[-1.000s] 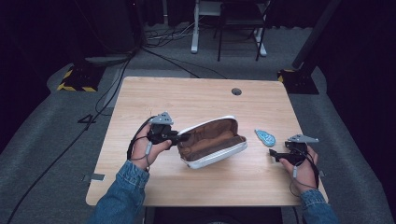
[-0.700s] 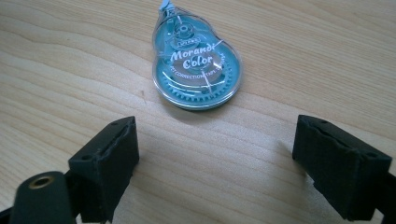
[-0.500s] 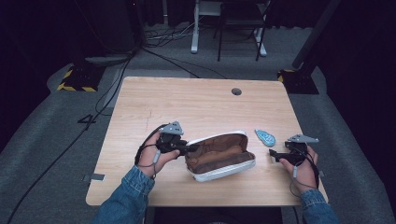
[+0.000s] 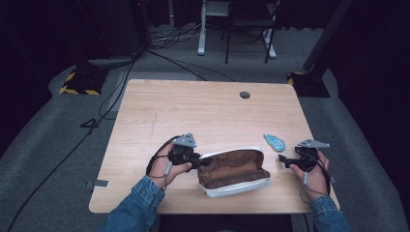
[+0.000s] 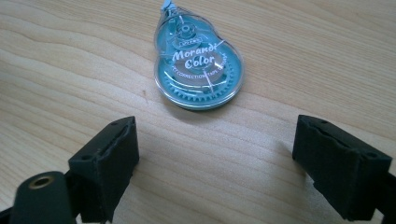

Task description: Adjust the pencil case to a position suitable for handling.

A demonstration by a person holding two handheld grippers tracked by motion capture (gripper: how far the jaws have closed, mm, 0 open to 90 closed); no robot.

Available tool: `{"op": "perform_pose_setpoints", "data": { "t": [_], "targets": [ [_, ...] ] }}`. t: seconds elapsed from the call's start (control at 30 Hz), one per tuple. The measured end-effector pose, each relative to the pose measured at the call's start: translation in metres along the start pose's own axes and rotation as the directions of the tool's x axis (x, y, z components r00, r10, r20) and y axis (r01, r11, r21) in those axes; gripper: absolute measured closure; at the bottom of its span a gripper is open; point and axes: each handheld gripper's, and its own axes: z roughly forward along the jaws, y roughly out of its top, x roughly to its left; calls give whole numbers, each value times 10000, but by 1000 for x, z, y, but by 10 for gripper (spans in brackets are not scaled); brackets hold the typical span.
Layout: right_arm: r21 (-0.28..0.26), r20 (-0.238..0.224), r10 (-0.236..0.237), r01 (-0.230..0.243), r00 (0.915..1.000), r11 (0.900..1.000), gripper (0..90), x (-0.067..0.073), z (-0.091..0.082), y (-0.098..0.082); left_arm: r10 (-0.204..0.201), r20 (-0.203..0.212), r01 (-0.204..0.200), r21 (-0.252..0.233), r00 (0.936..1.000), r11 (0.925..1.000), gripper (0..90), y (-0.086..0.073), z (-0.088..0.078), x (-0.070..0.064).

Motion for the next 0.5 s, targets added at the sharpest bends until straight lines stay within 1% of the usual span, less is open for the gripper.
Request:
{"op": "perform_pose_setpoints", "data": {
  "t": [0.13,0.23,0.33,0.5],
  "targets": [
    [1,-2,-2,2,10000,10000,144,0,0,0,-18,1,18,86,10000,10000,853,-4,3,3],
    [-2,-9,3,-3,10000,10000,144,0,0,0,-47,-99,49,214,9999,9998,852,-7,5,7],
    [0,-6,-3,3,10000,10000,144,0,0,0,-226,41,226,186,9997,9996,851,-11,7,11],
    [8,-16,18,-18,10000,10000,144,0,0,0,-252,-11,253,287,9997,9993,850,-15,7,16]
  ]
}}
